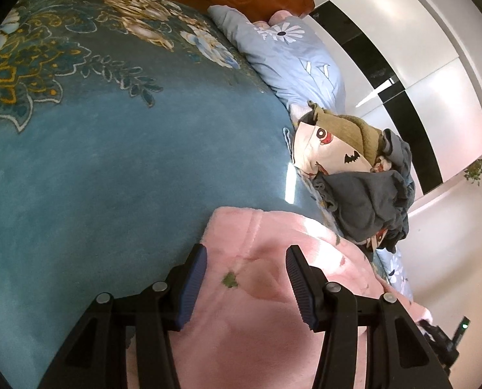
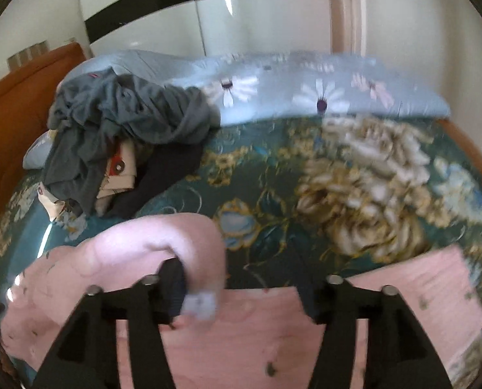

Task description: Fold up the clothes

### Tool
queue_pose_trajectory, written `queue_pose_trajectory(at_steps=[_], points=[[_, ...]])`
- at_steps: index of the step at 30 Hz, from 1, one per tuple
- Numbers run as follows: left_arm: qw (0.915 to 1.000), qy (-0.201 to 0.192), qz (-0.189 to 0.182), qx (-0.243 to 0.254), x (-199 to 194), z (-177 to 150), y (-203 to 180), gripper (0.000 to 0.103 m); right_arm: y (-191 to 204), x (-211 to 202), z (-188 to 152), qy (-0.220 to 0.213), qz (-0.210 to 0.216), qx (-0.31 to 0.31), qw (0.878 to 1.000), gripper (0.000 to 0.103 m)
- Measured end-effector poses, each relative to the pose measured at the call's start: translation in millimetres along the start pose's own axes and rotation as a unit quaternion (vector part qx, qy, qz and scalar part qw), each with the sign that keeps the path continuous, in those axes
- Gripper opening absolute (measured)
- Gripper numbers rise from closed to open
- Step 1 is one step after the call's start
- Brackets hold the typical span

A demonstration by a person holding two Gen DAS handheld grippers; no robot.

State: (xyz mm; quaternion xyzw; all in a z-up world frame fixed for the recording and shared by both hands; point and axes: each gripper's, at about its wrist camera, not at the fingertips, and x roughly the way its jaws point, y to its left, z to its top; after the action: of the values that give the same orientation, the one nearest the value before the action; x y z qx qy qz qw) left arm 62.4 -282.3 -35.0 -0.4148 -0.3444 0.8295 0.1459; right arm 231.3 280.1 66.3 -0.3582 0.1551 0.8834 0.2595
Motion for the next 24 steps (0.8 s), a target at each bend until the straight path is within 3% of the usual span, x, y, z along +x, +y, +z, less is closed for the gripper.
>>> queue_pose_trajectory(at_steps=[2,6,9,13,17,20,24], points=[[1.0,0.0,0.004,0.003,1.3,-0.4,-0.6,0.055,8.6,-16.6,-2.2,-0.013,-0.006,-0.023,1.0,0.061],[1.0,0.0,0.007,0.004,0.8,-1.3,-1.1,0.056,67.5,-37.3,-18.2,-0.054,-0.001,-0.152,0.987,0.062],[1.0,0.0,0.009,0.001,0.1,-1.0,0.7,0.056,101.0,-46.1,-20.0,-0.064,0.034,-0.174,0.982,0.062],[0.9999,0.0,0.011,0.002,0.3,-0.5,0.2,0.057,151.6,-47.0,-36.6,-0.045,0.111,-0.233,0.965,0.062],[0.9999,0.0,0.012,0.009,-1.5,-1.2,-2.6,0.058,206.9,-13.9,-81.9,0.012,0.144,-0.293,0.945,0.062],[1.0,0.001,0.006,0.002,-3.2,-0.3,-0.4,0.058,233.6,8.7,-106.6,0.035,0.13,-0.306,0.943,0.062],[1.0,0.0,-0.003,-0.002,-4.6,1.2,-0.3,0.058,248.1,24.7,-114.8,0.028,0.079,-0.332,0.94,0.061]])
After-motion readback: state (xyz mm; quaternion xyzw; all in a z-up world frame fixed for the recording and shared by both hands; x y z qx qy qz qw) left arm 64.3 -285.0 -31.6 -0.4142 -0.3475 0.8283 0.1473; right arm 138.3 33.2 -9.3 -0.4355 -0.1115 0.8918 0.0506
